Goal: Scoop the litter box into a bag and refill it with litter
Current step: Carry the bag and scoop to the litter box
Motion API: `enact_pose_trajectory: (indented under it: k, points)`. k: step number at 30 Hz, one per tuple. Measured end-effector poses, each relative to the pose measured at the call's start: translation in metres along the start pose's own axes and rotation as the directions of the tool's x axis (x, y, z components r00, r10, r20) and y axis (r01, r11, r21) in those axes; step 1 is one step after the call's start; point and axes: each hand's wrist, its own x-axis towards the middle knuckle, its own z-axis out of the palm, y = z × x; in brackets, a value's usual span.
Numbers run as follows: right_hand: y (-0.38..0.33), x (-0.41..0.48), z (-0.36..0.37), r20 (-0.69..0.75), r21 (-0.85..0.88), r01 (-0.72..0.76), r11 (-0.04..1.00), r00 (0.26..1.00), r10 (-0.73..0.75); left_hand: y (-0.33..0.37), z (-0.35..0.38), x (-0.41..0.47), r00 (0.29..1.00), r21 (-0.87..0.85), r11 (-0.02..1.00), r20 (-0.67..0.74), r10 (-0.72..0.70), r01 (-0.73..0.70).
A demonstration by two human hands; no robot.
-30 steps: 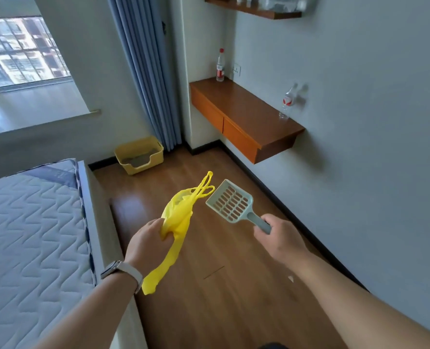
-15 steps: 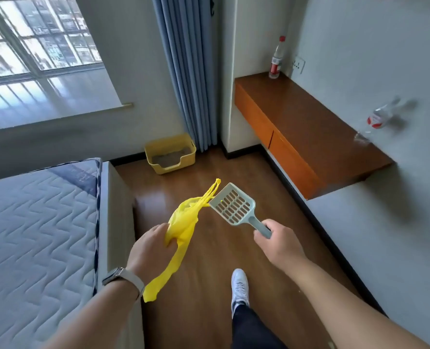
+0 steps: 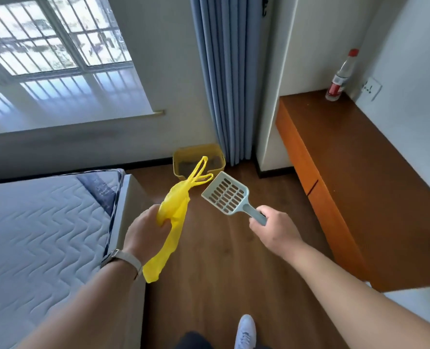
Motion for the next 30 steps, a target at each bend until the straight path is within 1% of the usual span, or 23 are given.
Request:
enact_pose_trajectory:
  k: [3,8,12,17,22,26,30]
  points:
    - [-0.001,0.034,-0.004,0.006,0.009,-0.011,1.0,1.0,0.01,-0.001,0.0,0.038,0.997,0.011,0.999,-0.063,-0.039,0.04]
    - [-0.008,0.091,-0.008,0.004,0.0,-0.033,0.999,0.999,0.033,-0.009,0.005,0.096,0.995,-0.015,0.998,-0.086,-0.055,0.054]
    - [-0.017,0.144,-0.012,-0.024,-0.024,-0.072,0.997,0.997,0.071,-0.019,0.016,0.15,0.996,-0.085,0.994,-0.043,-0.079,0.075]
    - [-0.039,0.214,-0.011,-0.07,-0.077,-0.139,0.987,0.989,0.134,-0.033,0.021,0.234,0.998,-0.154,0.986,0.003,-0.064,0.064]
    - [-0.071,0.283,-0.003,-0.063,-0.118,-0.166,0.979,0.985,0.159,-0.048,0.014,0.312,0.999,-0.157,0.988,0.049,-0.008,0.016]
    - [-0.095,0.326,-0.003,-0.084,-0.133,-0.167,0.977,0.984,0.157,-0.053,0.007,0.362,0.998,-0.163,0.986,0.066,-0.009,0.019]
    - [-0.1,0.365,-0.006,-0.073,-0.174,-0.174,0.969,0.984,0.164,-0.054,0.008,0.403,0.998,-0.168,0.985,0.057,-0.016,0.025]
